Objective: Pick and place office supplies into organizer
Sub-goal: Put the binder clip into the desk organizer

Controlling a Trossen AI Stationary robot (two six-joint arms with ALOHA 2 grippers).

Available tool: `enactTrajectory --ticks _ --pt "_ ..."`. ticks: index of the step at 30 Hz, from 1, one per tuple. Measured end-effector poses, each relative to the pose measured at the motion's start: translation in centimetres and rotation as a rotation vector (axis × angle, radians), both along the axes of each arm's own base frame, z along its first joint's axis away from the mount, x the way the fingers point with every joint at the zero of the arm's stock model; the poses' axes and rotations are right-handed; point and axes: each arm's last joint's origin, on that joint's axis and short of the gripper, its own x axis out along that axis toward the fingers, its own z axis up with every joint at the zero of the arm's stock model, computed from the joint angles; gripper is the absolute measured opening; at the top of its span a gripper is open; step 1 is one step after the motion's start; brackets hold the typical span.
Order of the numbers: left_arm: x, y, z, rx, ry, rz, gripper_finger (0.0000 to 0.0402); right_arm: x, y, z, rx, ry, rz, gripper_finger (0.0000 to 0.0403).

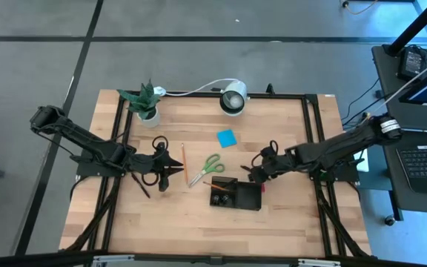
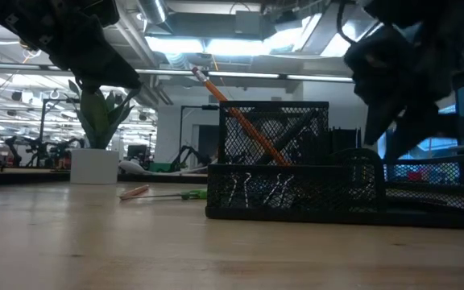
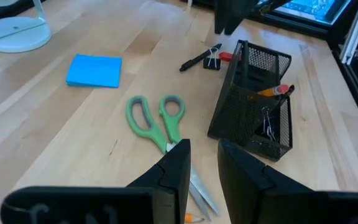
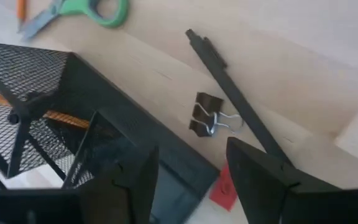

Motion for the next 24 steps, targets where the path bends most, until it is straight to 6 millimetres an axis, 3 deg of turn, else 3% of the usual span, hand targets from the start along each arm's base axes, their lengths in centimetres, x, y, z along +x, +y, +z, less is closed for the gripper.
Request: enactTrajectory --ticks 8,24 --pt "0.0 0.0 0.0 -0.002 0.0 0.001 0.0075 -0.8 -0.2 -2.2 0.039 -0.036 -0.045 0.0156" --pt "0.0 0.0 0.0 -0.002 0.0 0.001 0.0075 -0.6 -0.3 -2.9 0.003 -0.048 -0.066 0.0141"
